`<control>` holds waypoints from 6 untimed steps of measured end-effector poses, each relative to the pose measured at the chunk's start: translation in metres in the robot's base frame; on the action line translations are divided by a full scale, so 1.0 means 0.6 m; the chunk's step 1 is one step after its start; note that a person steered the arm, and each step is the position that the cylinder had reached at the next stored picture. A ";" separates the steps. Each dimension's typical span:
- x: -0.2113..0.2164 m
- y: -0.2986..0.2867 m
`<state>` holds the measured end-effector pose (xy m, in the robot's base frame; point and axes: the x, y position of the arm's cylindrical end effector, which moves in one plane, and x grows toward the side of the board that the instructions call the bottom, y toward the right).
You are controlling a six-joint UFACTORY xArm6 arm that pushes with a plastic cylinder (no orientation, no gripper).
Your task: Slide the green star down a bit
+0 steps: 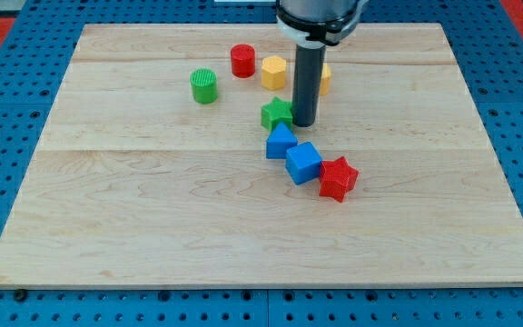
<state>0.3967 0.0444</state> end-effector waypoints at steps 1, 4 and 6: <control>0.000 -0.002; -0.095 -0.023; -0.070 -0.069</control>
